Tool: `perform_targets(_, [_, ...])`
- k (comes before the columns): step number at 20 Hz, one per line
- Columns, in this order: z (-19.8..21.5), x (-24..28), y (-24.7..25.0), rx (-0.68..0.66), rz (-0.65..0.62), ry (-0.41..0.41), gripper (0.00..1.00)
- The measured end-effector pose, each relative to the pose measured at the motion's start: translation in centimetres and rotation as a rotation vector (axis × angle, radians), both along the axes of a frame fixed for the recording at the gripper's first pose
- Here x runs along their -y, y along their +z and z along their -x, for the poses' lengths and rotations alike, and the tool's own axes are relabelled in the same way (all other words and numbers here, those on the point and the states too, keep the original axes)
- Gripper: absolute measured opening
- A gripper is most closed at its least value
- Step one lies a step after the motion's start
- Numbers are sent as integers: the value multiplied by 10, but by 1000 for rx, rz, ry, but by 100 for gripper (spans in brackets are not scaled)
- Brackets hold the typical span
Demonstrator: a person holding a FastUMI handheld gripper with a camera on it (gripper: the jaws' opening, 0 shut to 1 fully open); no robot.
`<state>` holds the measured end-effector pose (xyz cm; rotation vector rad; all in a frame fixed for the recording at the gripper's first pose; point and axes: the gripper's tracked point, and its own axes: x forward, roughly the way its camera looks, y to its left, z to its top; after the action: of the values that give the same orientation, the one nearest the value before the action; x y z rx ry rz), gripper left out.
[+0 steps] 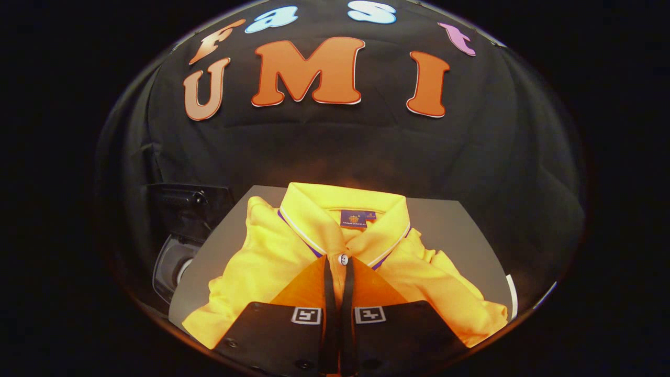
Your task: Put the clothes into the washing machine and then close the washing machine lid.
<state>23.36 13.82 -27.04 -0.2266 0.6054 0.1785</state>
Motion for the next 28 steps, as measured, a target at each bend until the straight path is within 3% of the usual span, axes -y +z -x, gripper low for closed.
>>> perform_targets(4, [10, -9, 13, 11, -251, -59, 8])
perform_targets(7, [12, -7, 36, 69, -264, -96, 8])
perform_targets(14, [71, -66, 144, 245, -365, -7, 8])
perform_targets(18, [99, -111, 181, 310, -368, 52, 8])
perform_targets(23, [121, -184, 201, 325, -413, 144, 8])
perform_targets(28, [120, -256, 188, 313, -410, 190, 8])
